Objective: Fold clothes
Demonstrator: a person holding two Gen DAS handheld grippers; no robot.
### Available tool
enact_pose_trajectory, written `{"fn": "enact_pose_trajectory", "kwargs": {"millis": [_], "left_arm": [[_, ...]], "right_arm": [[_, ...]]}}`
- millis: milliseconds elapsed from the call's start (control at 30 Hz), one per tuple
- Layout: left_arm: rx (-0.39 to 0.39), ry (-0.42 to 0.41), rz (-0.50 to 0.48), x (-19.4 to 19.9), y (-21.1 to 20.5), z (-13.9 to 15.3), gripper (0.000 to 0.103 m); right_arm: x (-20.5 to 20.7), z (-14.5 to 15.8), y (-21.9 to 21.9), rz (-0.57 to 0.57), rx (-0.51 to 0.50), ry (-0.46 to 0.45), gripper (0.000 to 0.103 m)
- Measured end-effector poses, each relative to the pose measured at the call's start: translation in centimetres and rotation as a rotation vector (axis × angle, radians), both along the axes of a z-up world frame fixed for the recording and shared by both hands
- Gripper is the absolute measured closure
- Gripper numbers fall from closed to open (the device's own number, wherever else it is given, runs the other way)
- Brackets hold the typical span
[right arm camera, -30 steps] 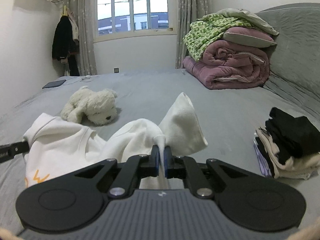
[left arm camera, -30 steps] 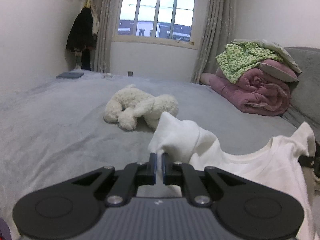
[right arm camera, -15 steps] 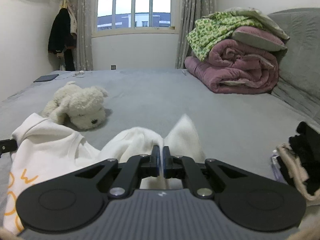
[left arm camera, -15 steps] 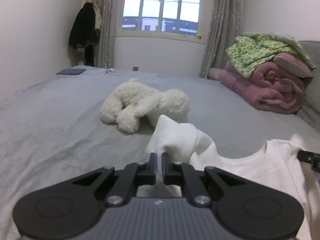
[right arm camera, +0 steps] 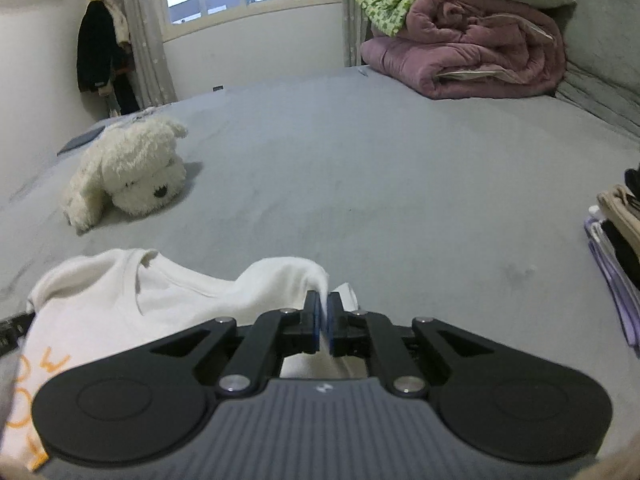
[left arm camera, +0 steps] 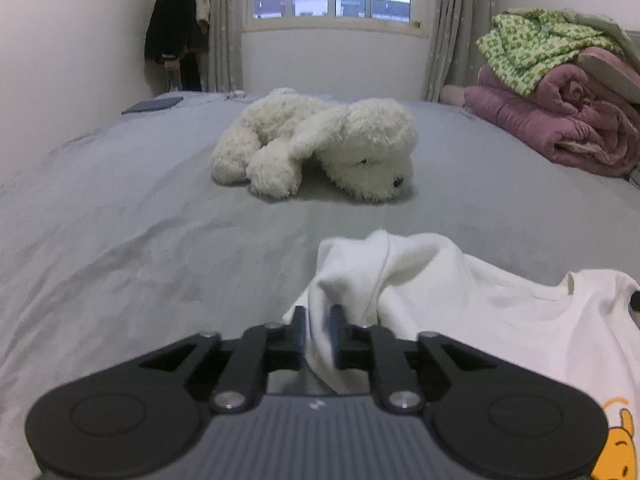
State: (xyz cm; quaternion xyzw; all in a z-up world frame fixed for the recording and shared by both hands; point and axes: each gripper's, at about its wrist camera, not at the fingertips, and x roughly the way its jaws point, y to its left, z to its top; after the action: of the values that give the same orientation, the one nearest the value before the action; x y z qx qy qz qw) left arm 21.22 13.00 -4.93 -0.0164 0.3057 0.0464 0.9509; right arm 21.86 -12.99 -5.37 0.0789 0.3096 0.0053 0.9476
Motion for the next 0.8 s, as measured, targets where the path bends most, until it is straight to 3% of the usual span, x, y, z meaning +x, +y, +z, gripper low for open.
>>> {"fn": "enact_pose_trajectory", "kwargs": {"millis": [67, 100, 167, 267, 533, 800], "left_arm": [[0.003, 0.030, 0.008, -0.3, -0.2, 0.3, 0.064], [-0.004, 0.047, 0.011, -0.4, -0.1, 0.5, 0.062], [-0.041, 0.079, 0.012, -0.8, 0.1, 0.8, 0.052], [-0.108, 0.125, 0.018, -1.9, 0.4, 1.5, 0.046], [-0.183, 0.188, -0.003, -6.9, 0.1, 2.6, 0.039], [-0.279, 0.234, -0.008, -12.2, 0.6, 2.3, 0.039]], "right_arm": [[-0.5, 0.6, -0.2, 0.004, 0.023, 0.015, 0.087], [-0.7, 0.9, -0.3, 0.008, 0.037, 0.022, 0.083], [-1.4, 1.7, -0.5, 0.009, 0.049, 0.024, 0.057], [-2.6, 2.9, -0.8, 0.011, 0.064, 0.026, 0.055], [-7.2, 5.9, -2.4, -0.010, 0.133, 0.049, 0.050], [-12.0, 5.9, -2.5, 0.009, 0.146, 0.089, 0.044]]}}
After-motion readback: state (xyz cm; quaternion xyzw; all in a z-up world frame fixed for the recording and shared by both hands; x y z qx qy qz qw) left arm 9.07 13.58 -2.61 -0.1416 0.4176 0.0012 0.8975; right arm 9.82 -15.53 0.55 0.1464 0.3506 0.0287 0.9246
